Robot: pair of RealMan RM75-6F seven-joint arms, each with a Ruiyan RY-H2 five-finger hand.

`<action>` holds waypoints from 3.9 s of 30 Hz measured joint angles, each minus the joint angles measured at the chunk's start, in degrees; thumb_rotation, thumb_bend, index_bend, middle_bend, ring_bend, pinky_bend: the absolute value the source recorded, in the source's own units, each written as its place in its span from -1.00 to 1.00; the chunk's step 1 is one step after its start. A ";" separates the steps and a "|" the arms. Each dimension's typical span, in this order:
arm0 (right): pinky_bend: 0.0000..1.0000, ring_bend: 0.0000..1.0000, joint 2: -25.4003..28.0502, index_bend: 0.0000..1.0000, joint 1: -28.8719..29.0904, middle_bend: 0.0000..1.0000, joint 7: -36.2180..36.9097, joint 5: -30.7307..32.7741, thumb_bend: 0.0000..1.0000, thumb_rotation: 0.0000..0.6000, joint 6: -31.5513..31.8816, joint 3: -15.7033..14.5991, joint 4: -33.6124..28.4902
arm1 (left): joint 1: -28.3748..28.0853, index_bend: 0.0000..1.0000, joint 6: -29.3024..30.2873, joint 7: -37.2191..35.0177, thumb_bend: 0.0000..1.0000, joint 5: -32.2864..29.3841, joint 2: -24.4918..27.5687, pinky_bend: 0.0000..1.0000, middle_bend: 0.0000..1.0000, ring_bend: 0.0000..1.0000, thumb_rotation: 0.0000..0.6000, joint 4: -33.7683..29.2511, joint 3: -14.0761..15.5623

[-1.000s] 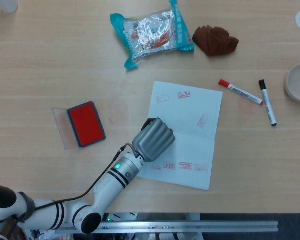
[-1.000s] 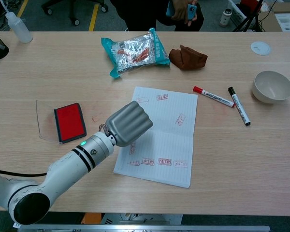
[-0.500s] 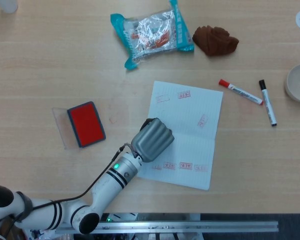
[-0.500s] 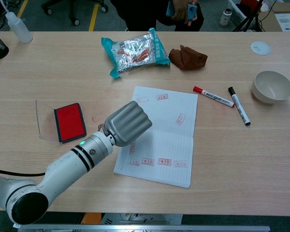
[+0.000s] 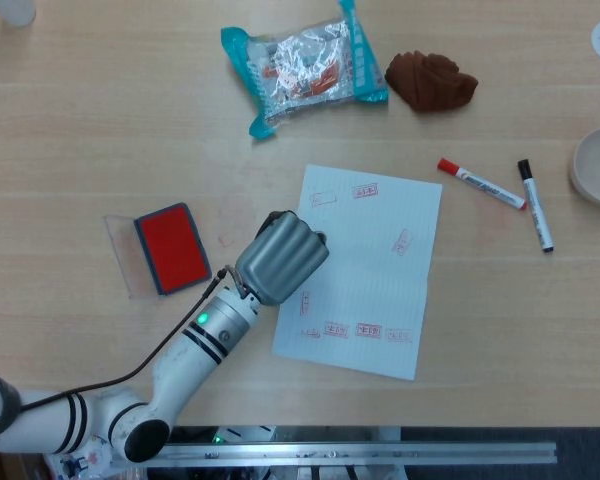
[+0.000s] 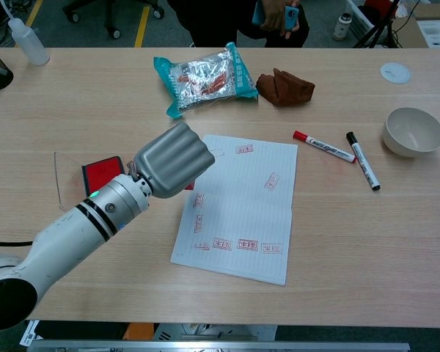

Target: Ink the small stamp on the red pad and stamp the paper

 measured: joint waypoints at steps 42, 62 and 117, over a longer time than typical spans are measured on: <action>-0.62 -0.64 0.47 -0.59 -0.16 -0.30 -1.83 -0.08 -0.59 1.00 0.43 0.04 -1.64 | 4.12 0.03 -0.92 -7.46 -0.46 1.57 -1.08 1.00 1.00 1.00 1.00 15.69 1.93; -0.62 -0.64 0.48 -0.59 0.12 -0.29 -2.21 -0.43 -0.59 1.00 0.51 0.18 -2.17 | 4.94 -0.12 0.60 -6.54 -0.46 2.39 3.96 1.00 1.00 1.00 1.00 8.50 1.56; -0.62 -0.64 0.98 -0.56 2.38 -0.29 -2.17 0.59 -0.59 1.00 -3.63 0.01 -1.82 | 33.95 -0.10 27.23 -51.40 -0.46 9.53 36.80 0.97 0.33 0.28 1.00 -9.56 4.03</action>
